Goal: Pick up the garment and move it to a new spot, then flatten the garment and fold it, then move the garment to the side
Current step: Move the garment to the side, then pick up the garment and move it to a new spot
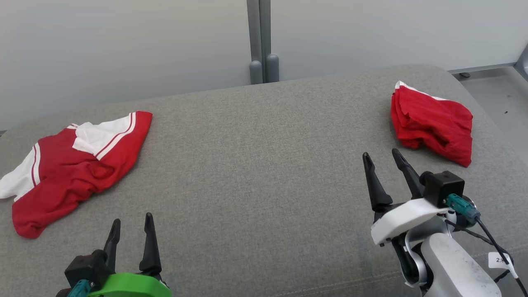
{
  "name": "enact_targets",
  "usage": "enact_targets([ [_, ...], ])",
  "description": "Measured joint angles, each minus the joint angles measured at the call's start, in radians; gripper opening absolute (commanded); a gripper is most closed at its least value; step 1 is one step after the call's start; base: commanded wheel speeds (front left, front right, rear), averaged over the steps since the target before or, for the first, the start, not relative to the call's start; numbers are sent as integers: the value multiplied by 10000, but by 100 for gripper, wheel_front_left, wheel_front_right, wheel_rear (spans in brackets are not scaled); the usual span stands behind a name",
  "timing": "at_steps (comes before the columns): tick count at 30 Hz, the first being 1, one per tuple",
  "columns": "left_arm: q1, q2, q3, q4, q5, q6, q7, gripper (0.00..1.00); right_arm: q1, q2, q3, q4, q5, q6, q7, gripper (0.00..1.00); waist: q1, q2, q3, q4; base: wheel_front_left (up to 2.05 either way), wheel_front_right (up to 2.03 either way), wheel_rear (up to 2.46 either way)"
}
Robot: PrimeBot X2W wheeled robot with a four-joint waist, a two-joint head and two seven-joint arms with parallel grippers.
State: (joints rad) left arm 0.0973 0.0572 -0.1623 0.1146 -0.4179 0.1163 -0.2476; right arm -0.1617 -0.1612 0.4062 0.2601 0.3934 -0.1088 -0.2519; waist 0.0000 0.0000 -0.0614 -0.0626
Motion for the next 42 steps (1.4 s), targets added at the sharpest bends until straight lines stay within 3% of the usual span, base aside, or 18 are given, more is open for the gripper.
enact_targets([
  [25, 63, -50, -142, -236, 113, 2, -10, 100, 1257, 94, -673, -926, -430, -92, 0, 100, 0, 0, -17, 151, 0, 0, 0],
  [35, 58, -58, -288, -232, 267, 2, -10, 100, 1496, 96, -717, -1089, -502, -146, 0, 100, 0, 0, -72, 937, 0, 0, 0],
  [42, 74, -61, 201, -430, 284, 29, -12, 100, 1493, 253, -255, -1076, -529, 161, 0, 100, 0, 0, -120, 1805, 0, 0, 0],
])
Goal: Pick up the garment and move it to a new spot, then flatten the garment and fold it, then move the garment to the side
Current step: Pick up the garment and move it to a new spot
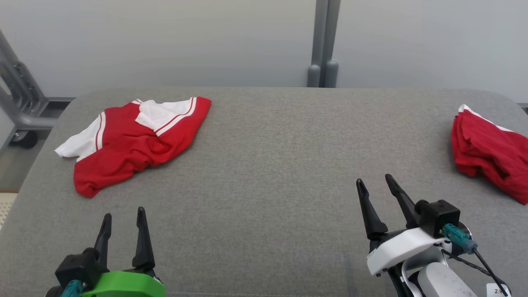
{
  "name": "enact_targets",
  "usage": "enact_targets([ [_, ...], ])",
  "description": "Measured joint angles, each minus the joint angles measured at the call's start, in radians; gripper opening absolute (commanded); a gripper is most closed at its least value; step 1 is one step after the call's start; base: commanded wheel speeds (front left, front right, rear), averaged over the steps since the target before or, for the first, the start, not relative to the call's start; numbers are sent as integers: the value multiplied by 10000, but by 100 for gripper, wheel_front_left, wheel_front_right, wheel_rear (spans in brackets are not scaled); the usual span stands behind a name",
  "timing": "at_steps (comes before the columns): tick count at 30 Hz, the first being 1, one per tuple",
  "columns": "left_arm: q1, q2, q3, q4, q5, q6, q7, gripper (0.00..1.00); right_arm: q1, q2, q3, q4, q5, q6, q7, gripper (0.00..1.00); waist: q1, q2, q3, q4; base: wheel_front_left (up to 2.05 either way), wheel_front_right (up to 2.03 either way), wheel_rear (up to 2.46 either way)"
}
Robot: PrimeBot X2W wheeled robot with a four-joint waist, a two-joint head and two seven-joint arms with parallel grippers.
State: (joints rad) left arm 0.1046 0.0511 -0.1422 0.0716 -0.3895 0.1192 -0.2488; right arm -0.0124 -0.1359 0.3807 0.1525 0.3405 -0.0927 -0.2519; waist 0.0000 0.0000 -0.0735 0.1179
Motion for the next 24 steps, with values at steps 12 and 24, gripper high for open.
enact_targets([
  [12, 291, -2, 339, -370, 290, 2, -2, 100, -201, 128, 117, 94, 0, 207, 0, 100, 0, 0, 33, 1656, 0, 0, 0],
  [24, 266, -4, -151, -230, 290, 4, -2, 100, -203, 98, -359, 40, -161, 102, 0, 100, 0, 0, 307, 3242, 0, 0, 0],
])
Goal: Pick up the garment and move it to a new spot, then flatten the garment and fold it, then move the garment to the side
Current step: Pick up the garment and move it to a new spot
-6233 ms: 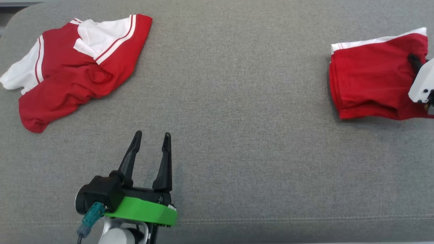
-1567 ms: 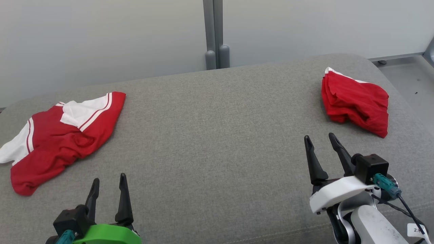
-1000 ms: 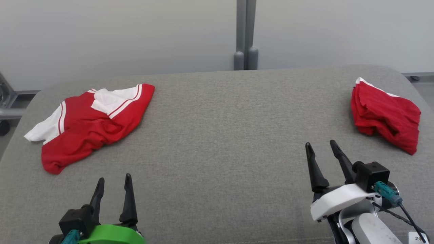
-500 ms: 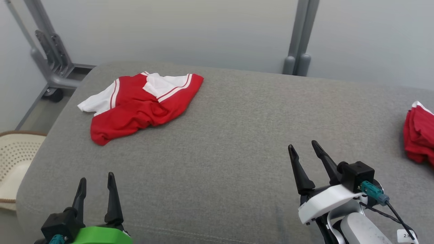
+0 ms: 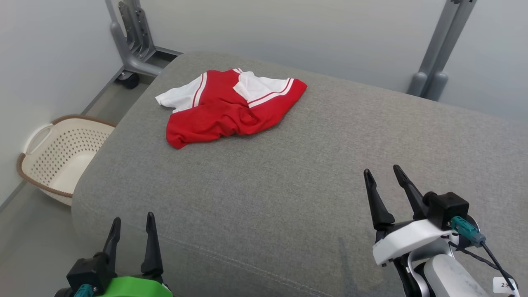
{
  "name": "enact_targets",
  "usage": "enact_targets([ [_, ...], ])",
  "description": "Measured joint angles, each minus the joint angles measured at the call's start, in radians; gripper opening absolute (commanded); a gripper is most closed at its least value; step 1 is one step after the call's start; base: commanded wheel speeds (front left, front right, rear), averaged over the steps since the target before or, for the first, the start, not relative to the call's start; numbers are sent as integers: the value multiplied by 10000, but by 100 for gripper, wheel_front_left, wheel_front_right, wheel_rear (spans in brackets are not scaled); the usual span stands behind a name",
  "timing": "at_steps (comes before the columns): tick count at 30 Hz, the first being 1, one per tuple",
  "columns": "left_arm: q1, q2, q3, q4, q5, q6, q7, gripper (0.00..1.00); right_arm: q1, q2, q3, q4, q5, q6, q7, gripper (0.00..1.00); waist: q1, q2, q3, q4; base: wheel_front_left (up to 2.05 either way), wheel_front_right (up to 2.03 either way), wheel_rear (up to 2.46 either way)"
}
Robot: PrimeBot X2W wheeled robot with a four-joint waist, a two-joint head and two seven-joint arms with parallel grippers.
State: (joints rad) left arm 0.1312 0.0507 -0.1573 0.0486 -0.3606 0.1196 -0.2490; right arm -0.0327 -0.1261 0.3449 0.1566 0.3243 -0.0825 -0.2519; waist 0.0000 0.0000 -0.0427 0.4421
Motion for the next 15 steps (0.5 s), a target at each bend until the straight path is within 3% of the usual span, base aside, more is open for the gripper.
enact_targets([
  [4, -90, -2, -10, 54, 0, 0, 0, 100, 1, 8, -42, 4, -31, -86, 0, 100, 0, 0, 92, 315, 0, 0, 0],
  [15, -685, 8, -426, 221, 132, -82, 36, 100, 2, -73, -119, 6, -178, -161, 0, 100, 0, 0, 308, -11, 0, 0, 0],
])
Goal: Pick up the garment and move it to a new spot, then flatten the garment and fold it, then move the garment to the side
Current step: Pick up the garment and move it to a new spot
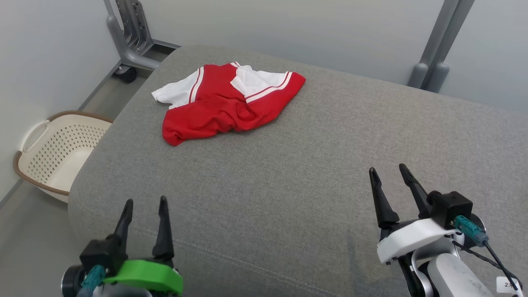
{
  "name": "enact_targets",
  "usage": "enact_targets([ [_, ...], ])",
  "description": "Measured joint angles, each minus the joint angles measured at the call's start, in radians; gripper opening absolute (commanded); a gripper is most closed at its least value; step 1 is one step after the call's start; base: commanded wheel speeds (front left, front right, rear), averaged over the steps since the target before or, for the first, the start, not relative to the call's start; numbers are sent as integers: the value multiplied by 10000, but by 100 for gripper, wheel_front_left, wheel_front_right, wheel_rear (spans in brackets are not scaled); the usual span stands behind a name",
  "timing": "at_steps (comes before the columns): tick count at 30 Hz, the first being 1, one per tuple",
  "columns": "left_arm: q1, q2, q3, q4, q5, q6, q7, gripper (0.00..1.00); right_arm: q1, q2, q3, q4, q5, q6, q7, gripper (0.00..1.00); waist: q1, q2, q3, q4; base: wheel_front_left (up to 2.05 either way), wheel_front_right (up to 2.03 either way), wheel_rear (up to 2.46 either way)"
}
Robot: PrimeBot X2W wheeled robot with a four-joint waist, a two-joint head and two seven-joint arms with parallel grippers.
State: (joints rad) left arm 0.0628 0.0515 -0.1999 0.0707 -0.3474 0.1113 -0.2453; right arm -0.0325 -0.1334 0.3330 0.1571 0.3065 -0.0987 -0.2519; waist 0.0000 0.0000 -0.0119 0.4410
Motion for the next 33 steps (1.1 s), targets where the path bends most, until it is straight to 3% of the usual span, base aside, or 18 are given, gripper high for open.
enact_targets([
  [10, -2670, 251, -387, 389, 585, -328, 717, 100, -454, -537, -253, -437, -341, -44, 186, 100, 0, 0, 585, -173, 0, 0, 0],
  [18, -5718, 142, -238, 2069, 608, -357, 2125, 100, -1509, -857, -244, -1001, -704, -40, 616, 100, 0, 0, 1408, -541, 0, 0, 0],
  [24, -7102, 171, 105, 3233, 639, -238, 2872, 100, -2192, -909, -69, -1344, -840, 104, 915, 100, 0, 0, 2002, -1105, 0, 0, 0],
  [33, -8271, 648, 988, 4874, 692, -125, 3580, 100, -2732, -1214, -25, -1647, -1060, 226, 1271, 100, 0, 0, 2834, -2235, 0, 0, 0],
])
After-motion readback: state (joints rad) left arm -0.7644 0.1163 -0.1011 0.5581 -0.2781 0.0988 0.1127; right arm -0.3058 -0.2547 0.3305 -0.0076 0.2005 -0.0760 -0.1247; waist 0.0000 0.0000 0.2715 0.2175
